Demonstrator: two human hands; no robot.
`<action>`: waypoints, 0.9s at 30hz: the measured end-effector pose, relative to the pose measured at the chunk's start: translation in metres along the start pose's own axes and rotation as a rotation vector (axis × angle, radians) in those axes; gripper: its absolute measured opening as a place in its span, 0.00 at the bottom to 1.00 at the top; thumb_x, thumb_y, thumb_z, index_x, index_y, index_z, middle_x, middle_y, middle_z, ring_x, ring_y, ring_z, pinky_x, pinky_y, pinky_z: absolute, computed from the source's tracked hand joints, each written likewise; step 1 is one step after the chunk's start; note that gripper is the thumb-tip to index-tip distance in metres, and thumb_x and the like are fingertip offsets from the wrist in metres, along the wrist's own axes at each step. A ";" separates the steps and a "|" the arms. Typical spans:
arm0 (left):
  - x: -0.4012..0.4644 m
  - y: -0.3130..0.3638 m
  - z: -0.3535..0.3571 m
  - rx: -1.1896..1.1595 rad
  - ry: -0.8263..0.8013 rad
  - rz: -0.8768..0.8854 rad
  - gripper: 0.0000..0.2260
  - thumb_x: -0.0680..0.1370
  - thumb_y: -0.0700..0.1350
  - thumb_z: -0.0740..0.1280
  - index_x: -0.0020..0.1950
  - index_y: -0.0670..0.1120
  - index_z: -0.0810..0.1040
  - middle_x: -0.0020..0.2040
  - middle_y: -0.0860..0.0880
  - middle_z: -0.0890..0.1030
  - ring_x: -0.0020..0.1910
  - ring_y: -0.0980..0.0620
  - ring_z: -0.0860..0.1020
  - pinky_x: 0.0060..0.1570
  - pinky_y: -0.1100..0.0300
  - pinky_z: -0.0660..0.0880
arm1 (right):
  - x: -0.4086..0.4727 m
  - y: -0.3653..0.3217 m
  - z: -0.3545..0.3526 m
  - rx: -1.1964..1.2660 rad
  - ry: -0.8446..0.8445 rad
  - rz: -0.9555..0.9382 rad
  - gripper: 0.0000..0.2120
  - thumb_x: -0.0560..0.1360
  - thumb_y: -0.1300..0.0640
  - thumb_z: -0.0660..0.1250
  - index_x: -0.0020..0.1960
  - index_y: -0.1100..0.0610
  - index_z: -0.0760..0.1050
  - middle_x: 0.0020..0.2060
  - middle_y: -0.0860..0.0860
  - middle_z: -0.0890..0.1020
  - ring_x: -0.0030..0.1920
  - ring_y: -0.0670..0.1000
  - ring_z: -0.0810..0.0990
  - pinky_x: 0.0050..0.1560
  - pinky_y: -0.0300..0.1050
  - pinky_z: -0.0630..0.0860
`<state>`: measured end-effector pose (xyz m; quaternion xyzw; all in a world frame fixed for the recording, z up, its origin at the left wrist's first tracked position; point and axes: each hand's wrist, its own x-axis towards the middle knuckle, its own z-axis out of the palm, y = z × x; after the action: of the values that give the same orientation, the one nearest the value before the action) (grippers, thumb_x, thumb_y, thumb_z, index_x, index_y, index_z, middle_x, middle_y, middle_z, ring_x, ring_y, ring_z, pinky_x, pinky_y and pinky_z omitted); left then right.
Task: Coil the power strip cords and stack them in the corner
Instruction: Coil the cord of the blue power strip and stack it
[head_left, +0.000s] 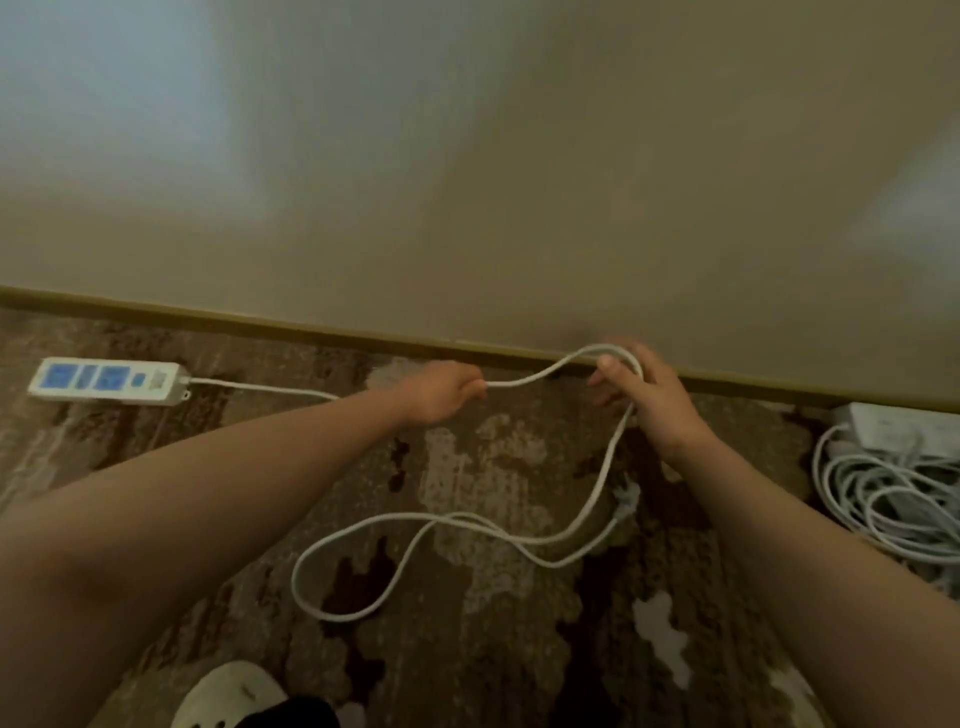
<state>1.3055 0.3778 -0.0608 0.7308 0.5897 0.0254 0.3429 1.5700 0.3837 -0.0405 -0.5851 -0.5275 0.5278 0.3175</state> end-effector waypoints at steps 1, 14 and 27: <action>0.002 -0.006 0.001 -0.011 -0.014 -0.019 0.14 0.82 0.48 0.56 0.58 0.44 0.78 0.55 0.43 0.80 0.53 0.46 0.76 0.36 0.63 0.59 | 0.000 0.000 -0.004 -0.020 0.076 -0.002 0.19 0.79 0.52 0.68 0.67 0.56 0.72 0.42 0.51 0.80 0.41 0.53 0.80 0.43 0.46 0.77; -0.030 -0.117 -0.021 -0.155 -0.032 -0.213 0.12 0.77 0.38 0.64 0.59 0.44 0.79 0.58 0.44 0.81 0.59 0.48 0.77 0.60 0.58 0.70 | 0.008 -0.002 0.171 -0.993 -0.394 -0.369 0.25 0.79 0.48 0.63 0.75 0.53 0.67 0.72 0.52 0.70 0.71 0.56 0.67 0.68 0.51 0.67; -0.110 -0.277 -0.043 0.485 0.010 -0.420 0.20 0.77 0.50 0.62 0.70 0.52 0.66 0.69 0.45 0.68 0.66 0.41 0.67 0.65 0.44 0.62 | 0.023 0.021 0.311 -1.302 -0.513 -0.191 0.20 0.81 0.55 0.59 0.71 0.54 0.63 0.63 0.59 0.73 0.56 0.62 0.78 0.45 0.51 0.69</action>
<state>1.0194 0.3208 -0.1351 0.6534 0.7181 -0.1836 0.1538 1.2769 0.3429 -0.1415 -0.4643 -0.8433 0.1962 -0.1866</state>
